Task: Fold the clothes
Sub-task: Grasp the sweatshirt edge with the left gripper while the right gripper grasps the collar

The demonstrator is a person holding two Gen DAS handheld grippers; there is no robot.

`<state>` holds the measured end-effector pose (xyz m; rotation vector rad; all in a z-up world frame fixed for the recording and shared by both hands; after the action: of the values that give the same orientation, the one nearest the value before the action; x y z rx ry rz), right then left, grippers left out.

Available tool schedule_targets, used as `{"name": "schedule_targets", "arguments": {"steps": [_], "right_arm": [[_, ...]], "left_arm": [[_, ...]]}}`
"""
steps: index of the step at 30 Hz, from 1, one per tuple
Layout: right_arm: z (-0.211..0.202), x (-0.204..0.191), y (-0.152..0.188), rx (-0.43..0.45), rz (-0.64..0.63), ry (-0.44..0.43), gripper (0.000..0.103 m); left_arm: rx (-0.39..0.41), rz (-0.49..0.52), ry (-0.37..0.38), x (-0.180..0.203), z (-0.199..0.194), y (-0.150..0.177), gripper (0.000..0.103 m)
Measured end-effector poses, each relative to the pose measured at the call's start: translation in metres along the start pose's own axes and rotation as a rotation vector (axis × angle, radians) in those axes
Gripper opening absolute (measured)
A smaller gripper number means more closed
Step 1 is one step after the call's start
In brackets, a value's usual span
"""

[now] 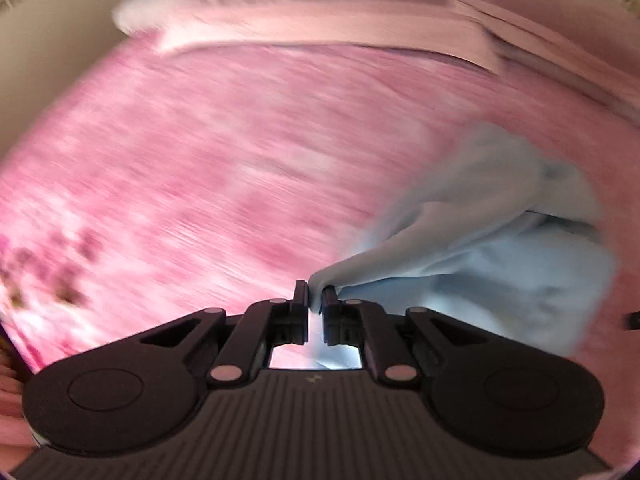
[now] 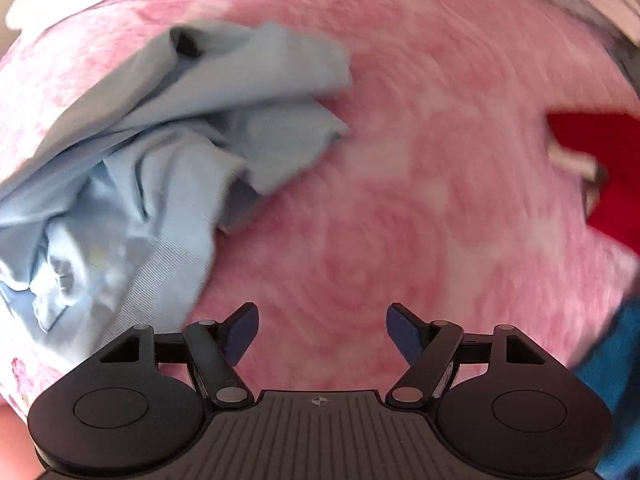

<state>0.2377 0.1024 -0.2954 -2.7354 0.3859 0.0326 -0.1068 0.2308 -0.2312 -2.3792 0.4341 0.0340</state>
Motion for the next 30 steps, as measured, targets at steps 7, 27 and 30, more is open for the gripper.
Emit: {"name": "schedule_targets", "arguments": {"steps": [7,27,30], "right_arm": [[0.0,-0.038,-0.038,0.049,-0.125,-0.024,0.074],[0.022,-0.007,-0.086,0.316,-0.286,-0.137,0.074],[0.029,-0.007,-0.088,0.331,-0.335,-0.162,0.074]], "left_arm": [[-0.001,0.059,-0.057,-0.012,0.018,-0.018,0.007],[0.072,0.134,0.324,0.05,-0.026,-0.057,0.038],[0.092,0.149,0.313,0.051,-0.023,-0.063,0.039]]}}
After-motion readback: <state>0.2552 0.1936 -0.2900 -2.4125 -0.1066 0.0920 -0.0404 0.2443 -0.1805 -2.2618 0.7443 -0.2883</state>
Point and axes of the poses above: each gripper's, at about its wrist camera, not at the fingertips, and z roughly the way its jaws point, x to its right, y to its underside, the point moved 4 cm from there along z, roughly the way its jaws point, and after that the axes turned 8 degrees about x, right-handed, at the moved point
